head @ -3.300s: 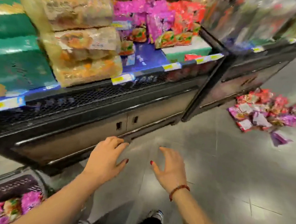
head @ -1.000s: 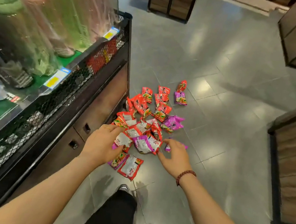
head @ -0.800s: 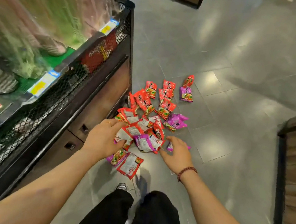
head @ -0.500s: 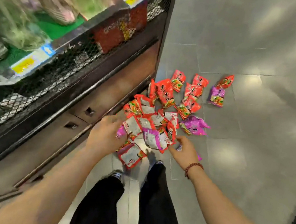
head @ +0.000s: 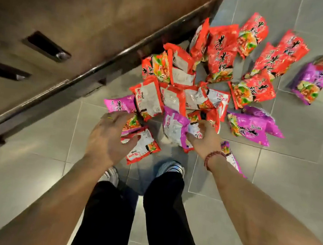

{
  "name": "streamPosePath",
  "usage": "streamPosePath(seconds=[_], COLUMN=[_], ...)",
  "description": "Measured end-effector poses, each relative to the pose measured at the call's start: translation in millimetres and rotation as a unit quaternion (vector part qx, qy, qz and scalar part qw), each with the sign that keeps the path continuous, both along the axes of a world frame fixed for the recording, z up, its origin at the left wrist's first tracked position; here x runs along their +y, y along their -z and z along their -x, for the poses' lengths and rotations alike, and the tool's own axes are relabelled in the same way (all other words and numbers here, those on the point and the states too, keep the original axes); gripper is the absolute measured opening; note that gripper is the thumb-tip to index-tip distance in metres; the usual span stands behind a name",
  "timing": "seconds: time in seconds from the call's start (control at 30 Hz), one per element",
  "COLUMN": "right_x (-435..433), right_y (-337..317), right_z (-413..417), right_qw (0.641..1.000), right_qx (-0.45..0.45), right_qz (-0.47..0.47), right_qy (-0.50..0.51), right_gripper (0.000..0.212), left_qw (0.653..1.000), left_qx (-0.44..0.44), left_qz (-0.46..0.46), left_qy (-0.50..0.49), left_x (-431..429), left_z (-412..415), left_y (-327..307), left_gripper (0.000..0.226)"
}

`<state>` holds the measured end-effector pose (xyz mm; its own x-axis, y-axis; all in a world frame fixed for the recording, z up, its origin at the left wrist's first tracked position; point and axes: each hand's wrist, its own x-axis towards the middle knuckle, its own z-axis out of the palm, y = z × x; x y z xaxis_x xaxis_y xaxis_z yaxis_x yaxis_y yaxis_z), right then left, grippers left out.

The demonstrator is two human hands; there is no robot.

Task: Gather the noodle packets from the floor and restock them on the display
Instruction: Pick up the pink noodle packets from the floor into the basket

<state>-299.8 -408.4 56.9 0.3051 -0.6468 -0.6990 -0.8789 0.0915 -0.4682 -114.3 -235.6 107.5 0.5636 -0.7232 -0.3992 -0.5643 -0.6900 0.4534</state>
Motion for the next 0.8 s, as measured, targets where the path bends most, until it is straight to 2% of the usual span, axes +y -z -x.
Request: streamPosePath(seconds=[0.1, 0.27, 0.43, 0.53, 0.57, 0.63, 0.7, 0.8], right_x=[0.2, 7.4, 26.3, 40.2, 45.8, 60.0, 80.8, 110.6], right_y=[68.2, 158.1, 206.6, 202.7, 193.7, 169.6, 140.6, 107.6], right_z=[-6.7, -12.7, -10.4, -11.8, -15.2, -27.8, -47.8, -80.9], right_qw=[1.0, 0.996, 0.987, 0.982, 0.98, 0.978, 0.98, 0.985], right_qx=[0.02, 0.057, 0.063, 0.043, 0.041, 0.017, -0.027, -0.109], right_qz=[0.0, 0.005, 0.094, 0.13, 0.139, 0.143, 0.123, 0.06], right_qy=[0.009, 0.064, 0.112, 0.132, 0.138, 0.147, 0.151, 0.123], right_gripper=[0.057, 0.056, 0.027, 0.011, 0.011, 0.024, 0.034, 0.023], left_qw=[1.0, 0.998, 0.997, 0.994, 0.993, 0.988, 0.975, 0.938], left_qx=[0.009, 0.048, 0.054, 0.083, 0.098, 0.138, 0.21, 0.328], left_qz=[0.008, -0.039, -0.05, -0.069, -0.065, -0.055, -0.047, 0.005], left_qy=[-0.013, -0.011, -0.014, -0.016, -0.018, -0.029, -0.054, -0.107], left_x=[10.1, 36.1, 60.7, 67.4, 69.7, 73.8, 75.6, 71.0], left_z=[4.9, 2.3, -2.4, -4.0, -4.9, -4.6, -1.8, 4.0], left_y=[66.0, 154.4, 192.8, 192.7, 191.6, 185.3, 177.1, 161.2], left_gripper=[0.053, 0.058, 0.061, 0.06, 0.062, 0.07, 0.084, 0.114])
